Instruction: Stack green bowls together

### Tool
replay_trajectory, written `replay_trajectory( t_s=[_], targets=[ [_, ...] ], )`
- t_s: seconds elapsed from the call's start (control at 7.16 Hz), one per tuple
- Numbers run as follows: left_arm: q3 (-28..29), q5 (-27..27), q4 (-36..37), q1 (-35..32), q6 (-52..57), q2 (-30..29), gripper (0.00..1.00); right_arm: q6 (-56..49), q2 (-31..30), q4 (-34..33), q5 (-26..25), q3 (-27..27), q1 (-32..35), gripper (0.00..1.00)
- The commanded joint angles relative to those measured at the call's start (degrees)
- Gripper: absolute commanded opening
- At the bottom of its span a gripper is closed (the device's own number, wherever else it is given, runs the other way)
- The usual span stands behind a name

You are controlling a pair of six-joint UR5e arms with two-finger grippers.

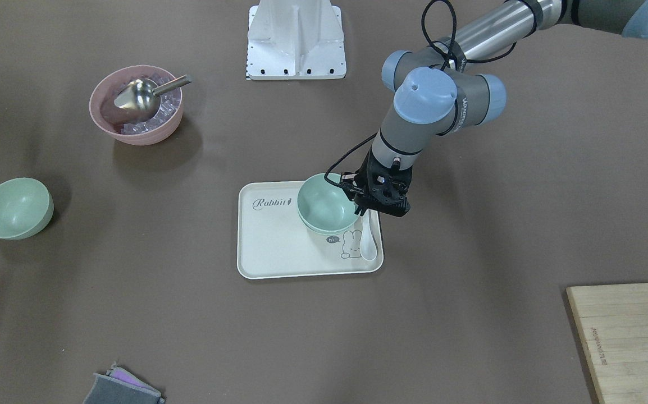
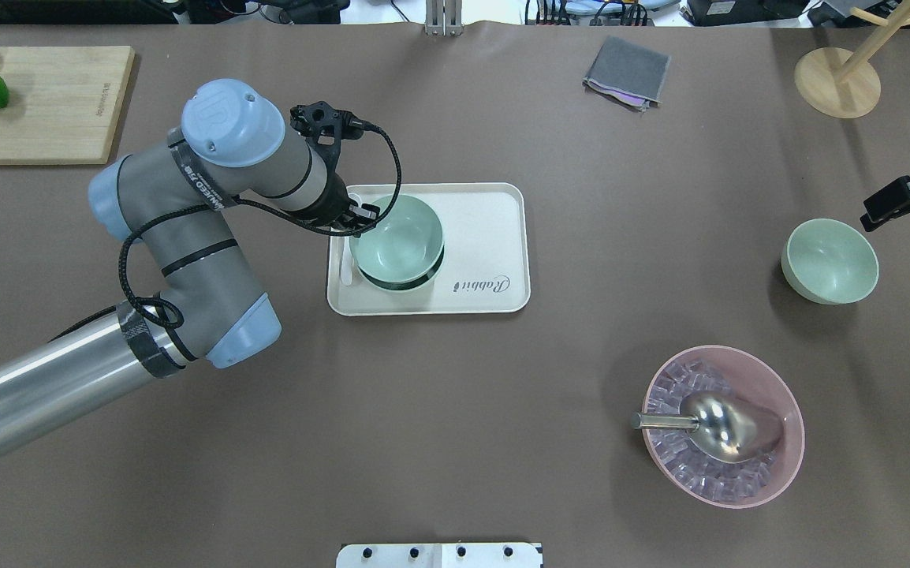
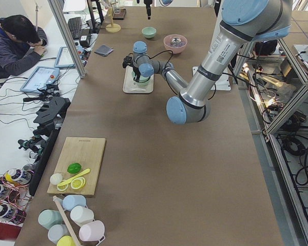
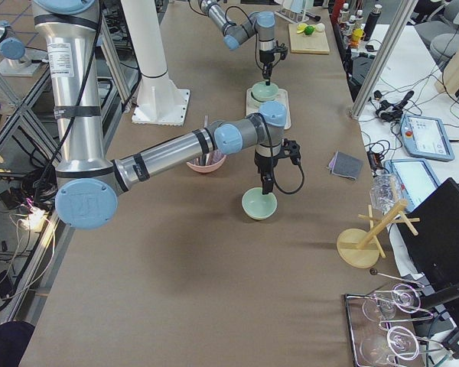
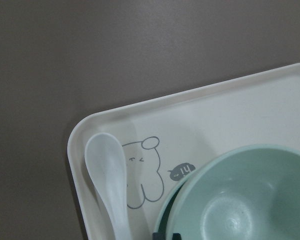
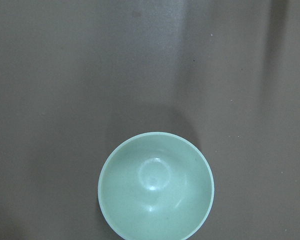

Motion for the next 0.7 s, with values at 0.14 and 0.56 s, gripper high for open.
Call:
replay_trajectory(
  t_s=[0.14,0.56],
  targets=[
    [-0.39,0.51,-0.03,0.18,-0.08,0.53,0.0,0.0,0.07,0.0,0.0,0.0,-0.18,1.0],
    [-0.56,0.51,-0.12,1.49,-0.17,0.53,0.0,0.0,-0.01,0.0,0.0,0.0,-0.27,1.0]
  ],
)
